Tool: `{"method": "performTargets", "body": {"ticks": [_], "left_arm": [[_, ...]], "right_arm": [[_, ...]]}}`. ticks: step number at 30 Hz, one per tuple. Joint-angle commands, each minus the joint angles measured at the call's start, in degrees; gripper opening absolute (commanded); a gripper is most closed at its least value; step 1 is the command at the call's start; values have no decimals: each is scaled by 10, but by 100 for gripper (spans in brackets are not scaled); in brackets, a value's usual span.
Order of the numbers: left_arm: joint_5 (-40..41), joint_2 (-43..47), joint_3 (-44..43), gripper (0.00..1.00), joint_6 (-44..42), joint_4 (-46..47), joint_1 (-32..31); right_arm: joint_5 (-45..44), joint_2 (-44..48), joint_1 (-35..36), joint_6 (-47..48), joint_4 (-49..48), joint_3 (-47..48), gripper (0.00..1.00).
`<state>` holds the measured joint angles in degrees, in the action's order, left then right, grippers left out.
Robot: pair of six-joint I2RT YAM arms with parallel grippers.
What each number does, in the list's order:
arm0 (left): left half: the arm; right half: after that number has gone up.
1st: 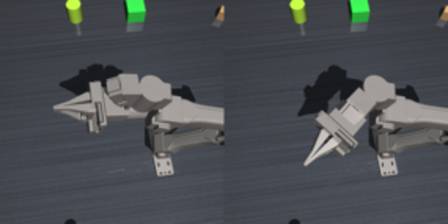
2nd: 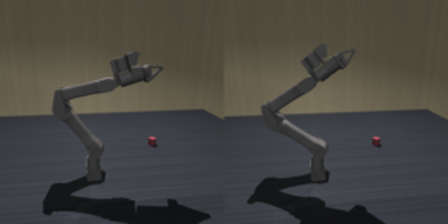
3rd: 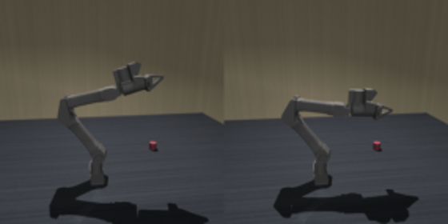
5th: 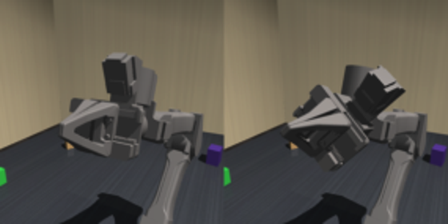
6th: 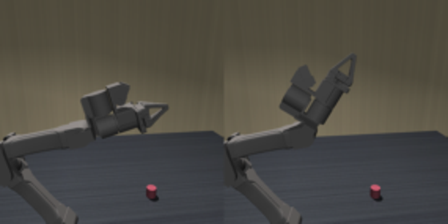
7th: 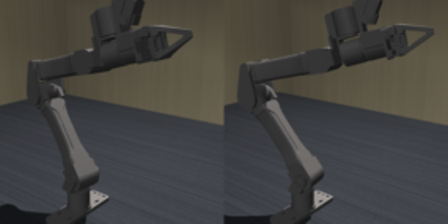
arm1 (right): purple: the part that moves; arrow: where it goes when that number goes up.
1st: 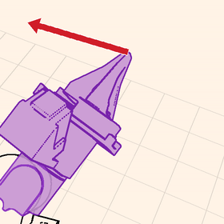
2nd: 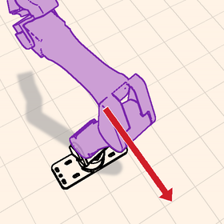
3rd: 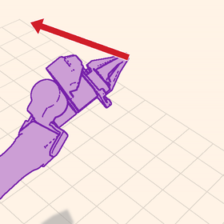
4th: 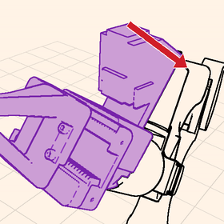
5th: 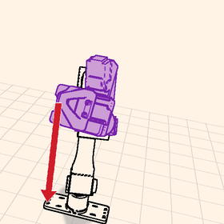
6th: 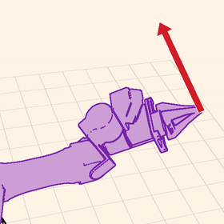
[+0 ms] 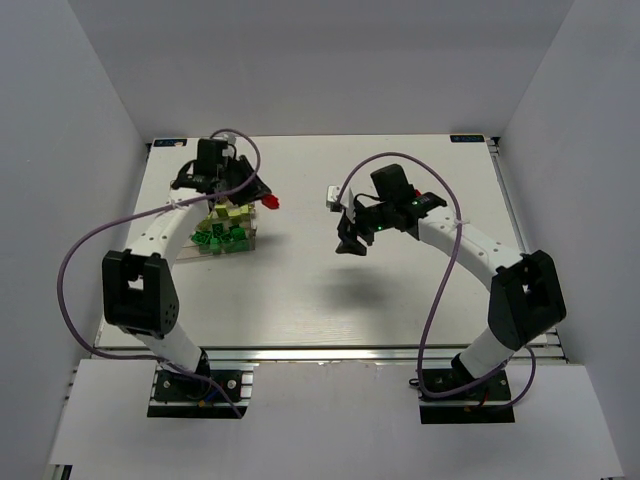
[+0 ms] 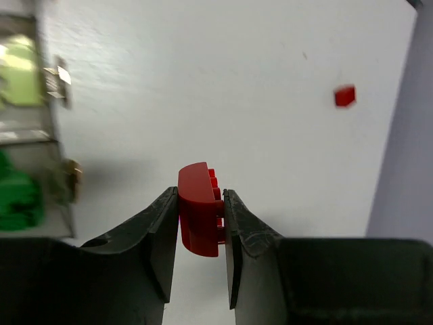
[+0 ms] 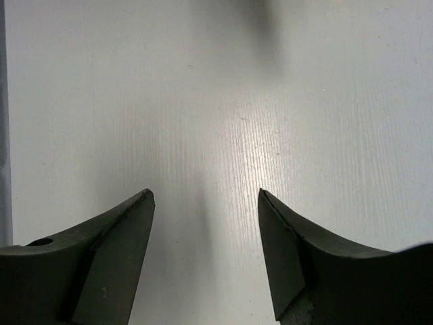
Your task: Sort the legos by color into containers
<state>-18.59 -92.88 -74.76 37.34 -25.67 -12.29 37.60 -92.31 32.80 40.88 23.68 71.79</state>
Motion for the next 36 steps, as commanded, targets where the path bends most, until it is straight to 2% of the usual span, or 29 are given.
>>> {"method": "performTargets", "body": {"ticks": [1,2,3,5,6,8,9,13,16,17,20,21,23,24,25,26,27,28,29,30,32,36], "left_arm": [[101,-22,-64,0,-57,-74,20],[121,-32,-74,0,-60,-77,32],[157,-52,-95,0,-63,-81,39],[177,-74,-114,0,-62,-77,61],[180,-85,-135,0,-56,-70,68],[212,-120,-159,0,-54,-65,82],[222,-133,-176,0,-54,-72,83],[239,-190,-261,0,-63,-87,99],[255,-203,-277,0,-68,-77,112],[256,-213,-281,0,-68,-75,116],[254,-242,-300,0,-69,-80,122],[254,-247,-304,0,-71,-83,122],[253,-259,-311,4,-74,-83,122],[254,-263,-312,8,-75,-86,122],[256,-265,-313,23,-74,-87,122],[261,-266,-314,32,-72,-88,122],[268,-269,-315,41,-72,-90,122],[270,-269,-315,50,-71,-92,122],[272,-270,-315,54,-70,-93,140],[270,-268,-316,57,-68,-92,142],[269,-263,-315,64,-66,-92,142],[265,-236,-304,74,-61,-86,144]], "right_arm": [[-1,35,0,7,-27,-19,66],[-2,38,-2,-4,-30,-24,62],[0,39,-3,-9,-31,-25,50],[4,37,-6,-15,-27,-23,34],[6,38,-8,-19,-26,-21,15],[6,41,-12,-24,-29,-23,4],[5,42,-15,-27,-30,-26,1],[4,49,-25,-32,-37,-37,1],[4,49,-34,-37,-43,-45,2],[3,49,-37,-39,-48,-46,3],[-8,43,-45,-48,-54,-45,14],[-13,41,-48,-54,-61,-45,27],[-30,33,-62,-79,-72,-39,40],[-36,29,-69,-91,-84,-37,49],[-43,18,-75,-103,-89,-33,53],[-60,12,-89,-131,-94,-23,57],[-72,5,-96,-146,-99,-16,66],[-82,-9,-108,-159,-103,-9,70],[-96,-16,-113,-180,-102,8,72],[-101,-24,-119,-189,-102,15,80],[-130,-40,-128,-207,-107,26,89],[-213,-71,-137,-284,-116,54,89]]}}
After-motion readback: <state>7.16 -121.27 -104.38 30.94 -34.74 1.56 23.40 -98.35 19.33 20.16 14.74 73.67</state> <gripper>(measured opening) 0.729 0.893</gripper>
